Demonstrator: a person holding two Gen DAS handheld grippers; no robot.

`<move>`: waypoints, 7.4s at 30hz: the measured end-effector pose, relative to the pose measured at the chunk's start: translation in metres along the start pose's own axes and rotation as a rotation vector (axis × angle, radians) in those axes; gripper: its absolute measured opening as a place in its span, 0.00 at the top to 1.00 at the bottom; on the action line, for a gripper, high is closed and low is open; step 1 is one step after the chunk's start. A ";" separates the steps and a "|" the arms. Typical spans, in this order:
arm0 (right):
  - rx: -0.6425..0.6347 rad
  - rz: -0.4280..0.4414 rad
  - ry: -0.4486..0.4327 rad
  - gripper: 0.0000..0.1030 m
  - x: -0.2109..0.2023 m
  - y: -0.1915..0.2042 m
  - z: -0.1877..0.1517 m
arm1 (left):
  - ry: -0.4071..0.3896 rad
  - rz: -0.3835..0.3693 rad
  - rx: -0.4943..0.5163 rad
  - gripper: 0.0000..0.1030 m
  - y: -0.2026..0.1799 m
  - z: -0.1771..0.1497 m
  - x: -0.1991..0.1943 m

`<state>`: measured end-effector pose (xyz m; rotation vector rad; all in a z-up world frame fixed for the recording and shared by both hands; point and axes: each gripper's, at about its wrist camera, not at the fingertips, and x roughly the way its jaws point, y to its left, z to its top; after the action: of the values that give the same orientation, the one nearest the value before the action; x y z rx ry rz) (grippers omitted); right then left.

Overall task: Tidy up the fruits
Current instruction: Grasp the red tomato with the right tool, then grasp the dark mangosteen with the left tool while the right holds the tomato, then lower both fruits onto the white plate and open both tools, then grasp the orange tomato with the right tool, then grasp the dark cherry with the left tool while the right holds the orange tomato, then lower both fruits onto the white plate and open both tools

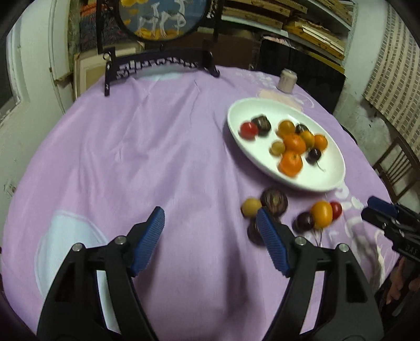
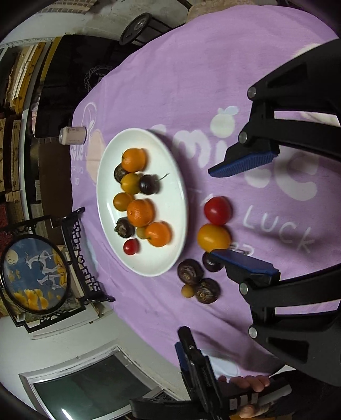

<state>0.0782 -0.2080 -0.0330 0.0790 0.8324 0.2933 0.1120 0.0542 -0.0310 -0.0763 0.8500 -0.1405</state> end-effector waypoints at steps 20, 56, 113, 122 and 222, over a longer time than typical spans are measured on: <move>-0.095 -0.085 0.102 0.44 0.066 0.002 -0.009 | 0.115 -0.085 0.105 0.28 -0.041 -0.032 0.021; 0.031 0.071 0.072 0.69 0.022 -0.004 -0.017 | 0.063 -0.099 0.067 0.60 -0.036 -0.037 0.005; -0.051 -0.034 -0.019 0.46 0.033 -0.006 0.079 | -0.043 -0.180 0.042 0.11 -0.082 0.108 0.033; -0.046 -0.010 0.034 0.35 0.005 0.007 0.012 | -0.072 -0.103 0.042 0.10 -0.044 0.037 -0.010; 0.023 -0.018 -0.043 0.41 0.065 -0.042 0.096 | 0.012 -0.081 0.100 0.27 -0.090 0.133 0.061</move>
<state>0.2003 -0.2252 -0.0226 0.0989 0.7937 0.2647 0.2436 -0.0424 0.0225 -0.0166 0.8513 -0.2596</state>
